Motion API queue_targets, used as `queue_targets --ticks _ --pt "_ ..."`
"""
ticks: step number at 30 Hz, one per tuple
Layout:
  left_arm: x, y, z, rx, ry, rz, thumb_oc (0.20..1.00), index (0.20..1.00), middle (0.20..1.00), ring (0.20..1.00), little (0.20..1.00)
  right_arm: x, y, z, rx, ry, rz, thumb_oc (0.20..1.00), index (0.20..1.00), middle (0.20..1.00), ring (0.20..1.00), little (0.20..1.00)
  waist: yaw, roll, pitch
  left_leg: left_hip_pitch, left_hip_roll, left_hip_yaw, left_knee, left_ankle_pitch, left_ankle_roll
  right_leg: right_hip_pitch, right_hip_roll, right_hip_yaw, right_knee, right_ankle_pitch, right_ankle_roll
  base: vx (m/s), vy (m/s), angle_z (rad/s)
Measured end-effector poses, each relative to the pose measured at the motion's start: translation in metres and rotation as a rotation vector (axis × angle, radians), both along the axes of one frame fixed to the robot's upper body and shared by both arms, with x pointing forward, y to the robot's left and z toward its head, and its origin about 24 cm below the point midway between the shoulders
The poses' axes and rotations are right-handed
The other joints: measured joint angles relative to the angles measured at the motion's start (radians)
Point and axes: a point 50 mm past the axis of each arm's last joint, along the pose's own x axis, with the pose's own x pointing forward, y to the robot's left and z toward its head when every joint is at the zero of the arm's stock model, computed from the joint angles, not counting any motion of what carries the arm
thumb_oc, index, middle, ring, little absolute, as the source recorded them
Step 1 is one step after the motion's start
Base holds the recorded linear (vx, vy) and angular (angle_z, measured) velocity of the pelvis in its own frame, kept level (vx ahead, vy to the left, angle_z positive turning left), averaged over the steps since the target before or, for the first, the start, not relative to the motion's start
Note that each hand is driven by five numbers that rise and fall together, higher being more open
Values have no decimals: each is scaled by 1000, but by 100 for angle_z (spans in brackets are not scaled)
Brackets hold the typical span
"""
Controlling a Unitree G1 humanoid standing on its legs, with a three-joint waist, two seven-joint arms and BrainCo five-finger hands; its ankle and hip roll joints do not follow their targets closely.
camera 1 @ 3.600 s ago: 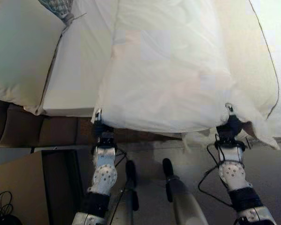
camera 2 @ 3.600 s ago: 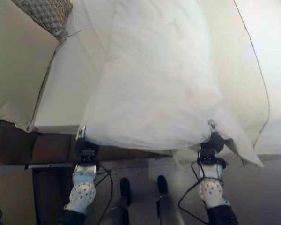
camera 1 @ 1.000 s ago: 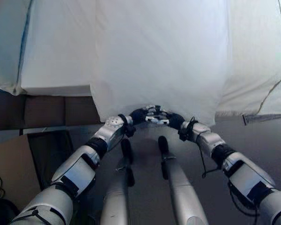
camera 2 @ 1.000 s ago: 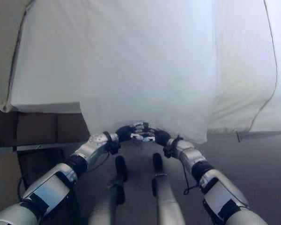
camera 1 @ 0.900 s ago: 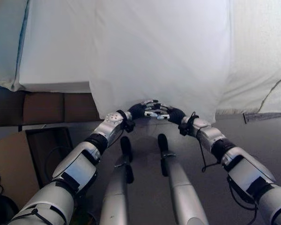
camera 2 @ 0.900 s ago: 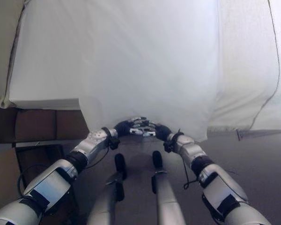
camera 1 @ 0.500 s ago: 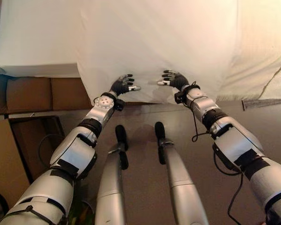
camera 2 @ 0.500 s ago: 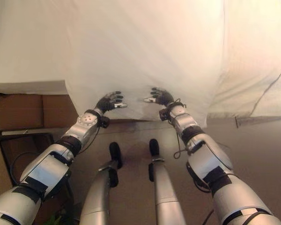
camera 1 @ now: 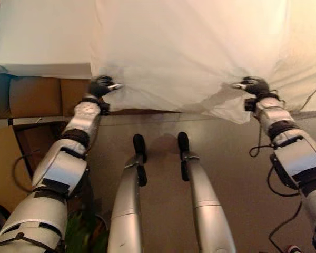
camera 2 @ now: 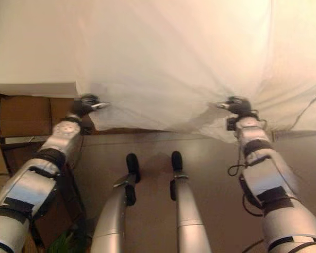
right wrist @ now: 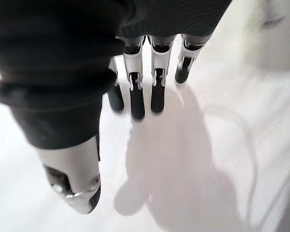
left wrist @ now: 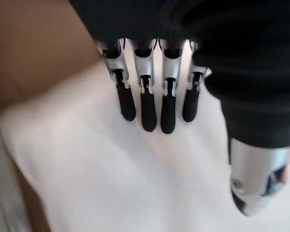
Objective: Make the bed
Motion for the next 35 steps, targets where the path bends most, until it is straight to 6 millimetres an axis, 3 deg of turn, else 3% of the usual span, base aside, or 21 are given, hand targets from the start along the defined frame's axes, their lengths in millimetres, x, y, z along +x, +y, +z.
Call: queue_targets --ticks 4,9,10,11,13,15,16,17,20,21,29,31,35 --pt "-15 24 -20 -34 35 85 1000 1000 1000 1000 1000 -12 -15 -21 42 38 -48 1000 1000 1000 1000 1000 5 0 0 40 -4 -2 -55 19 -5 32 -2 -2 -27 2 -1 -1 -38 5" --pt "-38 37 -72 -129 137 156 1000 1000 1000 1000 1000 -37 -28 -74 130 135 -113 1000 1000 1000 1000 1000 6 3 1 181 -17 -24 -223 87 -17 153 -11 -33 -131 22 -13 12 -54 13" --pt "-46 37 -90 -137 191 166 1000 1000 1000 1000 1000 -44 -29 -89 143 171 -126 1000 1000 1000 1000 1000 5 4 0 229 -16 -27 -265 98 -20 199 -10 -42 -162 24 -14 39 -37 9" --pt "-47 37 -94 -138 206 166 1000 1000 1000 1000 1000 -47 -31 -92 141 180 -134 1000 1000 1000 1000 1000 5 4 0 242 -16 -27 -275 101 -20 210 -11 -42 -171 25 -15 67 -55 6" --pt "-53 27 -115 -194 237 162 1000 1000 1000 1000 1000 -52 -29 -105 185 169 -147 1000 1000 1000 1000 1000 29 13 1 319 -14 -31 -346 129 -19 284 -5 -54 -224 43 -16 108 -42 0" --pt "-68 14 -149 -228 327 117 1000 1000 1000 1000 1000 -59 -6 -138 234 226 -91 1000 1000 1000 1000 1000 32 16 -1 462 -8 -41 -433 140 -24 429 2 -68 -304 48 -17 120 -28 7" --pt "-74 9 -161 -233 360 100 1000 1000 1000 1000 1000 -67 -2 -152 244 258 -81 1000 1000 1000 1000 1000 32 22 -20 494 -8 -47 -455 149 -26 464 3 -72 -324 48 -17 123 15 22" --pt "-85 -1 -181 -254 419 70 1000 1000 1000 1000 1000 -86 -3 -176 257 322 -95 1000 1000 1000 1000 1000 32 38 -84 508 -7 -58 -480 143 -31 484 2 -81 -351 42 -14 123 14 21" --pt "-110 -12 -214 -304 506 30 1000 1000 1000 1000 1000 -107 9 -206 309 389 -85 1000 1000 1000 1000 1000 40 57 -122 629 -5 -58 -556 160 -23 621 5 -97 -449 62 -11 92 34 10" --pt "-125 -18 -229 -338 542 28 1000 1000 1000 1000 1000 -123 16 -225 327 440 -85 1000 1000 1000 1000 1000 37 63 -173 654 -8 -59 -569 152 -24 661 4 -97 -493 67 -5 29 21 6" --pt "-190 -48 -286 -456 763 -59 1000 1000 1000 1000 1000 -167 59 -274 365 592 -4 1000 1000 1000 1000 1000 30 44 -257 767 -5 -50 -569 116 -33 853 9 -84 -671 120 1 58 40 -4" --pt "-218 -70 -307 -486 886 -109 1000 1000 1000 1000 1000 -190 74 -292 383 670 18 1000 1000 1000 1000 1000 29 38 -310 799 -3 -49 -570 104 -37 890 11 -79 -689 122 -1 112 27 -11" --pt "-247 -94 -325 -514 1019 -157 1000 1000 1000 1000 1000 -228 87 -314 408 800 30 1000 1000 1000 1000 1000 29 21 -370 840 5 -48 -572 85 -40 932 18 -75 -695 117 -8 110 12 -2"
